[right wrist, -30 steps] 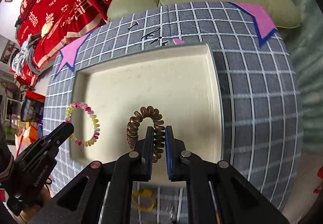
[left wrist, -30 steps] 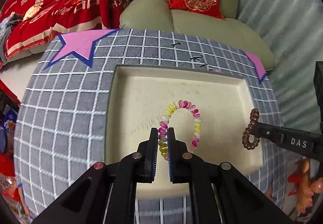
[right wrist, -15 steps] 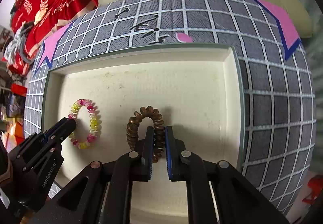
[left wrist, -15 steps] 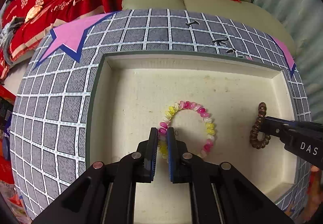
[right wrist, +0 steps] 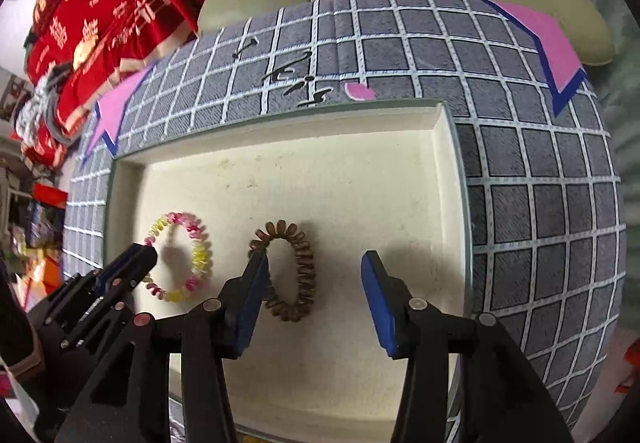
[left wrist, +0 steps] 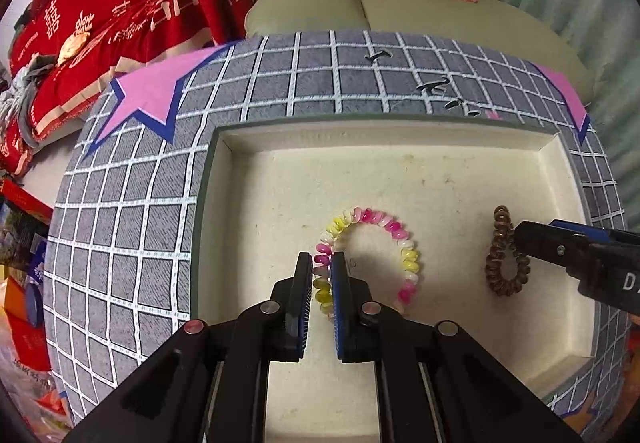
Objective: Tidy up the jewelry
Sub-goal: 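Open both tools to release the bracelet and hair tie in the tray, then move both tools back toward the remaining jewelry beside the tray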
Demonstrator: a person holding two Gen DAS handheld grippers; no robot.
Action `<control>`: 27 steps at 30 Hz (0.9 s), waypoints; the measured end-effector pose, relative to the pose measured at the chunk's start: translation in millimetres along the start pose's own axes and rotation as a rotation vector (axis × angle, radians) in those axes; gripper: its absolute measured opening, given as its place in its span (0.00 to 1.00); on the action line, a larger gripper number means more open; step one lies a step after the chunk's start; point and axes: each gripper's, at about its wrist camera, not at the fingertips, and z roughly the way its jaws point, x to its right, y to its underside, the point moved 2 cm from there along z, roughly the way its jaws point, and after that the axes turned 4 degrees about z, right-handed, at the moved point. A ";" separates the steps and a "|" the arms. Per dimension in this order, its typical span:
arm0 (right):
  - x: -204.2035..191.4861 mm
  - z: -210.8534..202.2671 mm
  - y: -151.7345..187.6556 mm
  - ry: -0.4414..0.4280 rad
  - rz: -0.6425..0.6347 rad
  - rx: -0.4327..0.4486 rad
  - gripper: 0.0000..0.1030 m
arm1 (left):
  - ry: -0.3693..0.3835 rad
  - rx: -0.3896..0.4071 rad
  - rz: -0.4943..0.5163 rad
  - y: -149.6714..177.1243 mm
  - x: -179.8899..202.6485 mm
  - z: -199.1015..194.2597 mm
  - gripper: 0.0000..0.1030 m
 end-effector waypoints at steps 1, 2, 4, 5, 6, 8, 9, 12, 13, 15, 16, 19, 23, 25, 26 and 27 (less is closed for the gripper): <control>1.2 -2.9 0.2 -0.010 0.013 0.003 0.51 | 0.000 0.002 0.003 -1.2 -0.2 0.3 0.18; 1.6 -5.6 0.3 -0.018 0.024 0.007 0.51 | 0.003 0.004 0.006 -1.6 0.8 -0.9 0.18; 3.5 -12.1 0.3 -0.032 0.049 0.019 0.51 | 0.009 0.005 0.002 -3.4 -0.1 0.5 0.18; 4.2 -14.5 0.2 -0.037 0.057 0.023 0.51 | 0.016 0.001 -0.002 -3.5 0.0 0.9 0.18; 5.0 -16.1 0.5 -0.039 0.061 0.024 0.51 | 0.020 -0.003 -0.005 -4.2 -0.3 1.7 0.18; 6.6 -21.4 0.3 -0.045 0.076 0.033 0.51 | 0.026 -0.006 -0.012 -5.0 -1.2 2.3 0.19; 7.9 -24.3 -0.1 -0.050 0.085 0.037 0.51 | 0.029 -0.004 -0.014 -5.4 -1.7 1.5 0.26; 8.8 -29.9 -0.6 -0.062 0.105 0.046 0.52 | -0.006 0.021 -0.042 -6.6 -6.2 -7.8 1.00; 9.2 -32.1 -0.5 -0.064 0.110 0.049 0.53 | -0.022 0.054 -0.045 -7.7 -7.3 -15.4 1.00; 9.7 -35.3 -0.2 -0.066 0.114 0.057 0.53 | 0.003 0.050 -0.039 -9.2 -6.8 -19.1 1.00; 9.9 -37.1 0.2 -0.067 0.117 0.059 0.55 | 0.008 0.051 -0.039 -9.1 -7.1 -21.2 1.00; 10.6 -42.6 3.6 -0.081 0.127 0.064 0.70 | 0.002 0.061 -0.042 -6.5 -10.1 -31.1 1.00; 8.9 -51.4 12.9 -0.102 0.133 0.076 0.81 | 0.009 0.069 -0.042 5.7 -15.2 -47.7 1.00; 8.2 -55.6 20.8 -0.117 0.140 0.072 0.87 | 0.008 0.069 -0.043 14.1 -17.5 -55.5 1.00; 7.9 -56.7 24.0 -0.122 0.142 0.072 0.98 | 0.006 0.069 -0.044 20.4 -19.3 -60.1 1.00; 7.5 -58.5 28.3 -0.128 0.145 0.073 1.00 | 0.006 0.068 -0.044 27.5 -21.4 -64.6 1.00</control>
